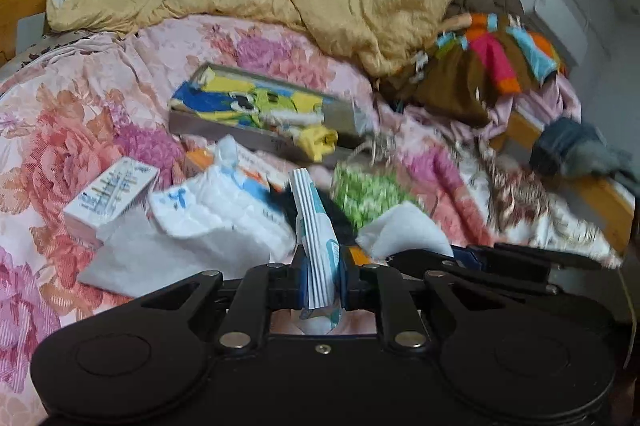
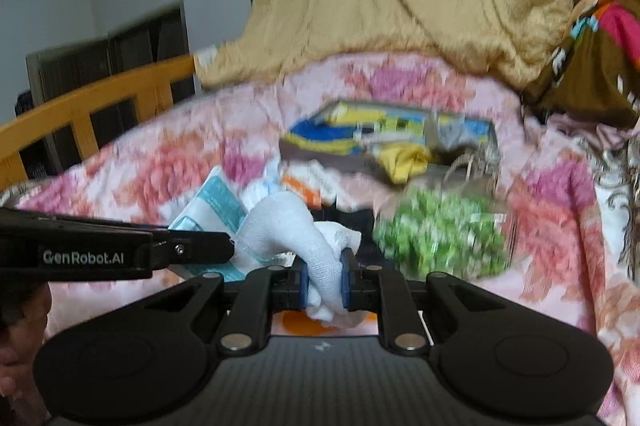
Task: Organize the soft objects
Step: 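Carry the wipes packet and white sock over the frog-picture tray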
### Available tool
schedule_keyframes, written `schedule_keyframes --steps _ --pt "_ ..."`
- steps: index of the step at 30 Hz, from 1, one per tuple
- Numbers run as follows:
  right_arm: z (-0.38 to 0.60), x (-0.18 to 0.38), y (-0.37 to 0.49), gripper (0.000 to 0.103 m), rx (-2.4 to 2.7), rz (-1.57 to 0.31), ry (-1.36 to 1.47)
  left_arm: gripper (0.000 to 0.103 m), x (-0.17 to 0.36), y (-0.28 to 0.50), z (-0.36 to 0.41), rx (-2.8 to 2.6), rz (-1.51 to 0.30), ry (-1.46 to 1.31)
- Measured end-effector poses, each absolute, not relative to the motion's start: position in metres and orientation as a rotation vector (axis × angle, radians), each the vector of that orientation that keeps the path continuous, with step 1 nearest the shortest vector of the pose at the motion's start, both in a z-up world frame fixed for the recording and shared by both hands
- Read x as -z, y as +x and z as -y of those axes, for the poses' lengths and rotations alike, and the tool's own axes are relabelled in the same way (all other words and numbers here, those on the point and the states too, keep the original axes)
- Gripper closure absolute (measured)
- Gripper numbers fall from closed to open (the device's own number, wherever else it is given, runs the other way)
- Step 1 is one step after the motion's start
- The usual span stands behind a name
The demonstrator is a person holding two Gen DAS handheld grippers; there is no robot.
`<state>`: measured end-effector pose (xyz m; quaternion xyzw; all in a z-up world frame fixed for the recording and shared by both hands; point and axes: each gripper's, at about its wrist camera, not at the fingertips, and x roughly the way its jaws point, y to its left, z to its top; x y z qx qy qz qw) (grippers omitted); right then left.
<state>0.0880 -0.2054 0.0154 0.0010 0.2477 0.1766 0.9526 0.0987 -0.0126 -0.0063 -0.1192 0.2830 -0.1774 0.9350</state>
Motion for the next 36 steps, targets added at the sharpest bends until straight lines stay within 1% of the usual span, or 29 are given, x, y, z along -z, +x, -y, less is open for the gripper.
schedule_keyframes --steps 9,15,19,24,29,36 --pt "0.22 -0.037 0.124 0.085 -0.351 -0.342 0.049 0.088 -0.016 0.126 0.0 0.296 -0.505 -0.323" --pt "0.232 -0.042 0.175 0.085 -0.321 -0.284 0.082 0.088 -0.026 0.174 0.012 0.271 -0.491 -0.355" --pt "0.24 -0.043 0.226 0.085 -0.302 -0.257 0.083 0.088 -0.034 0.217 0.026 0.266 -0.461 -0.351" --pt "0.253 -0.044 0.285 0.085 -0.273 -0.266 0.119 0.088 -0.043 0.284 0.041 0.247 -0.439 -0.309" --pt "0.271 -0.033 0.331 0.085 -0.266 -0.34 0.19 0.088 -0.041 0.347 0.064 0.218 -0.444 -0.231" --pt "0.286 -0.019 0.372 0.084 -0.242 -0.425 0.241 0.088 -0.027 0.406 0.09 0.177 -0.489 -0.098"
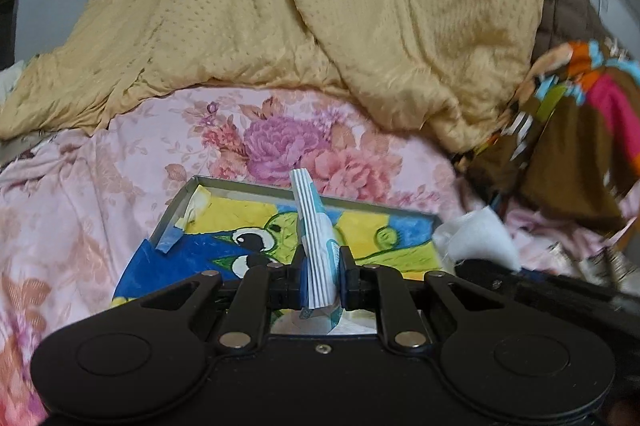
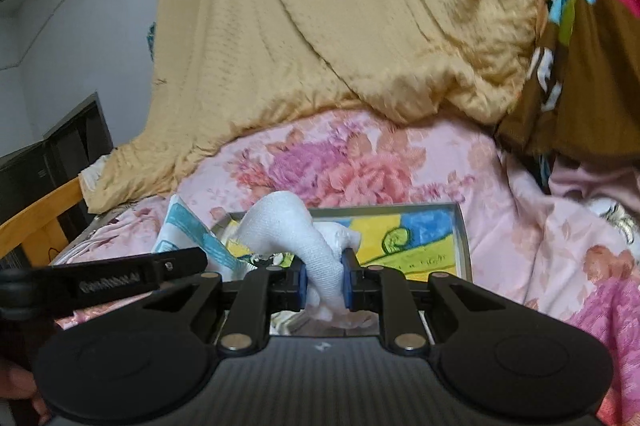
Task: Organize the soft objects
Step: 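Carry the wipes packet and white sock over the frog-picture tray, then lower both items into the tray and open both tools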
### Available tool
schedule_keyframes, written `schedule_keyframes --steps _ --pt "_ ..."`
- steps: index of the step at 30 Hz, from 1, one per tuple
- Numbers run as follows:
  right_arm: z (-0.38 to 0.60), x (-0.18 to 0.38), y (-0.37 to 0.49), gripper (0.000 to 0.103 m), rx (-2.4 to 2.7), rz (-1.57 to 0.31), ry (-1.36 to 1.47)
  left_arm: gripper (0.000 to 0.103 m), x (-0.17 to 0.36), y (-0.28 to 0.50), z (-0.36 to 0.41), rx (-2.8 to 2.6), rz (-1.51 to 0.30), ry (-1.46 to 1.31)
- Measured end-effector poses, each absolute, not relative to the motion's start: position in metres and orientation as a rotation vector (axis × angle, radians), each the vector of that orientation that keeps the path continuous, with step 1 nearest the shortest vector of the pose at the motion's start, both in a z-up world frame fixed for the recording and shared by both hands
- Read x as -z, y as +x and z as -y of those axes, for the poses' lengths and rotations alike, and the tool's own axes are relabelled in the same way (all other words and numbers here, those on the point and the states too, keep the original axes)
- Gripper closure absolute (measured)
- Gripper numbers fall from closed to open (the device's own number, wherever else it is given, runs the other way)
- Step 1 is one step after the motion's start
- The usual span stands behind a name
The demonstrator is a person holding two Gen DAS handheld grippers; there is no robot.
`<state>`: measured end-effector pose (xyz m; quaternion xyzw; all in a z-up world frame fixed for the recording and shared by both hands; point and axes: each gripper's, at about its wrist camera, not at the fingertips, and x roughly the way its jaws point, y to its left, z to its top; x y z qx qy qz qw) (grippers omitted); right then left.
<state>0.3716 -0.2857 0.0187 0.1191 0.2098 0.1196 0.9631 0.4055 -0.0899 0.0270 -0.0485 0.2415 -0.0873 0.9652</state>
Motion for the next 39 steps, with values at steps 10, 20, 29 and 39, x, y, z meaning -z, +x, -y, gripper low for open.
schedule_keyframes --steps 10,20,29,39 --pt "0.291 -0.007 0.396 0.076 -0.215 -0.511 0.272 0.087 -0.01 0.422 0.093 0.17 -0.533 -0.029" --pt "0.297 -0.002 0.4 0.067 -0.197 -0.546 0.299 0.084 -0.011 0.424 0.094 0.17 -0.539 -0.029" --pt "0.308 -0.003 0.398 0.031 -0.175 -0.533 0.349 0.047 -0.016 0.427 0.093 0.155 -0.532 -0.089" --pt "0.313 -0.012 0.39 0.014 -0.162 -0.501 0.35 0.034 -0.024 0.412 0.09 0.109 -0.502 -0.118"
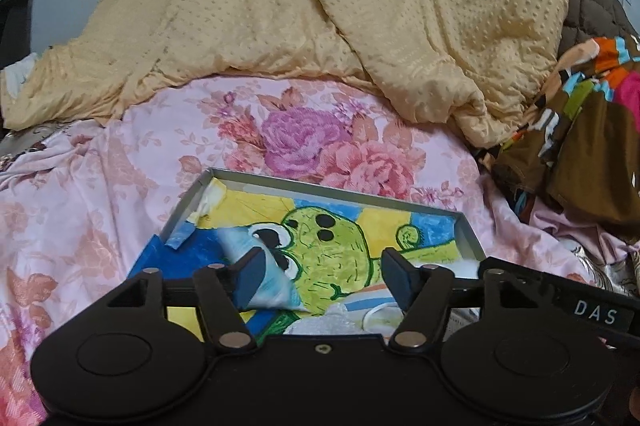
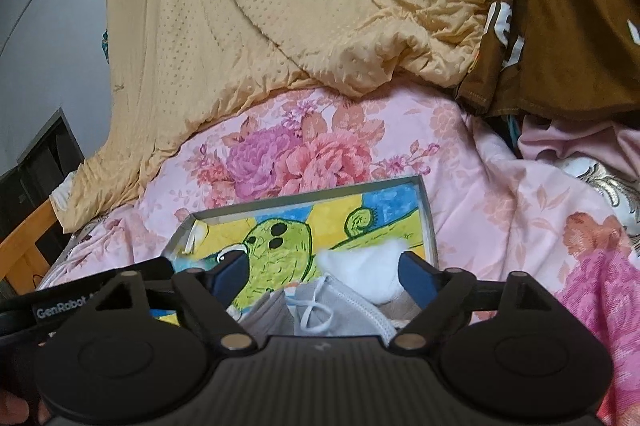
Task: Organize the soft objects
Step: 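Lower both items into the tray and open both tools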
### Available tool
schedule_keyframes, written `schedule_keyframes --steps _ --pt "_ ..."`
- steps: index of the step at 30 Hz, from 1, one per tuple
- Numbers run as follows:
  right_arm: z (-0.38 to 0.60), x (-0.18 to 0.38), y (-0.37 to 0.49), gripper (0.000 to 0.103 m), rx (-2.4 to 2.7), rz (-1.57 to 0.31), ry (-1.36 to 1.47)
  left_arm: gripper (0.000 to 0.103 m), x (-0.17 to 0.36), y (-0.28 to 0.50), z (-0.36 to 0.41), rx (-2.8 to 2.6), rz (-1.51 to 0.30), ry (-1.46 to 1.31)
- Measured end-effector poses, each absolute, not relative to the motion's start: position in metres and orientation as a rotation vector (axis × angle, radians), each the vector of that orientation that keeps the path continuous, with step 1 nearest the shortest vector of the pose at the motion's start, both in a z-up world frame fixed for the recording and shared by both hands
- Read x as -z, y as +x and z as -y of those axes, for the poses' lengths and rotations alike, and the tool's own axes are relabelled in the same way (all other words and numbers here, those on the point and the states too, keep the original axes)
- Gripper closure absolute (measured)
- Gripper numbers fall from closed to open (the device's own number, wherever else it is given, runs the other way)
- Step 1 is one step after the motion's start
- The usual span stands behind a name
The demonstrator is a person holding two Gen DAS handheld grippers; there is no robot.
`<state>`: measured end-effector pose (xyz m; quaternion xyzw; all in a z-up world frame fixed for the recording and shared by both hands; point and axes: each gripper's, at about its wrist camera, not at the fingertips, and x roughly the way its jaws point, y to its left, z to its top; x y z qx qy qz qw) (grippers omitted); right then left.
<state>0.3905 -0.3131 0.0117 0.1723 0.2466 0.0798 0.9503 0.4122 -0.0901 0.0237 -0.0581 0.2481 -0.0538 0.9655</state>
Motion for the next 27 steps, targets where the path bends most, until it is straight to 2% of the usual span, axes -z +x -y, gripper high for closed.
schedule_keyframes --steps 4,6,11,27 --pt "0.316 -0.02 0.381 0.006 -0.155 -0.481 0.347 0.028 -0.033 0.4 0.083 0.082 -0.483 -0.139" --pt "0.318 -0.026 0.374 0.001 -0.15 -0.465 0.343 0.021 -0.039 0.392 0.079 0.068 -0.471 -0.147" --pt "0.32 -0.044 0.35 0.0 -0.13 -0.429 0.323 0.002 -0.054 0.357 0.067 -0.001 -0.419 -0.182" --pt "0.269 -0.075 0.23 0.0 -0.176 -0.223 0.062 0.001 -0.057 0.235 0.043 0.002 -0.37 -0.261"
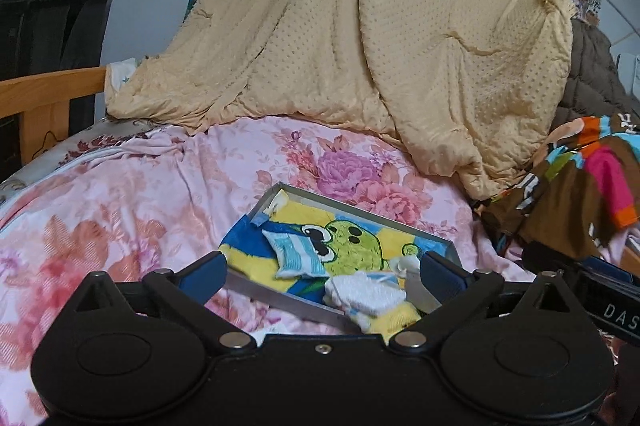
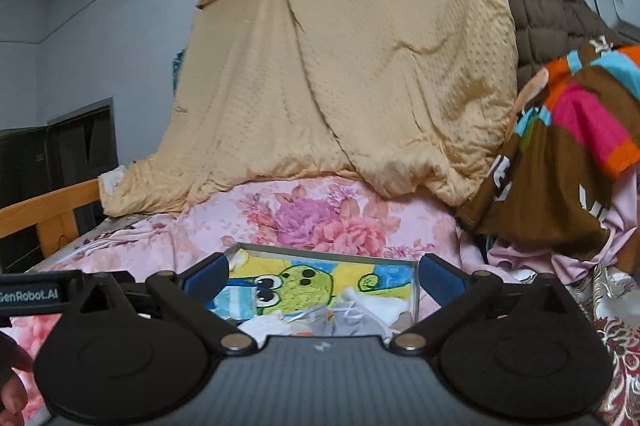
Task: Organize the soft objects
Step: 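Move both open tools back over the pile of items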
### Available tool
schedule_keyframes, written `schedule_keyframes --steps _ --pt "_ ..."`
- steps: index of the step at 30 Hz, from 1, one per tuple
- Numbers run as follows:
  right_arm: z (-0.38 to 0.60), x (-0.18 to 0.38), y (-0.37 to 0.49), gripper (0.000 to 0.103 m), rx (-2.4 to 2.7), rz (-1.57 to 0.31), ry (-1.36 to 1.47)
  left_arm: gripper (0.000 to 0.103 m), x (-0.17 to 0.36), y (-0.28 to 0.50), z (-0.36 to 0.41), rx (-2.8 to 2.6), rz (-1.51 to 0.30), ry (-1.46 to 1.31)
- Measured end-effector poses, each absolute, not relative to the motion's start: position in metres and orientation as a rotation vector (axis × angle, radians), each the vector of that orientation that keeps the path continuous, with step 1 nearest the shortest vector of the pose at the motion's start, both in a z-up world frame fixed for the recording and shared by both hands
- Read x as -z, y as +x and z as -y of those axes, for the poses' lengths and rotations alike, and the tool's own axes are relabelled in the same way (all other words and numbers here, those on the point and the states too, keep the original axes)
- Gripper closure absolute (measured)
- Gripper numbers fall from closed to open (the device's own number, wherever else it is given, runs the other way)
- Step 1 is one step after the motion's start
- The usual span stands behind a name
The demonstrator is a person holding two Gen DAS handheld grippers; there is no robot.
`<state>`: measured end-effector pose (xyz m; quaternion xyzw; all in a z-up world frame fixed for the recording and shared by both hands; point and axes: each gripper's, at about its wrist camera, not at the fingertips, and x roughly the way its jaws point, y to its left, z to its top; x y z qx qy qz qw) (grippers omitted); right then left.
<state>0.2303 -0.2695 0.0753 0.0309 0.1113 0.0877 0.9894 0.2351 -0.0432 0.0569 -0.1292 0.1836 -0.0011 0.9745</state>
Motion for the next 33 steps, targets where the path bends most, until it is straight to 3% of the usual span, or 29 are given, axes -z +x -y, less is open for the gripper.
schedule_keyframes --steps 14,33 --pt "0.251 -0.067 0.133 0.0 -0.191 -0.193 0.052 0.001 -0.043 0.144 0.012 0.002 -0.373 -0.236" --pt "0.224 -0.066 0.019 0.0 -0.195 -0.394 0.063 0.001 -0.038 0.045 -0.02 0.041 -0.581 -0.215"
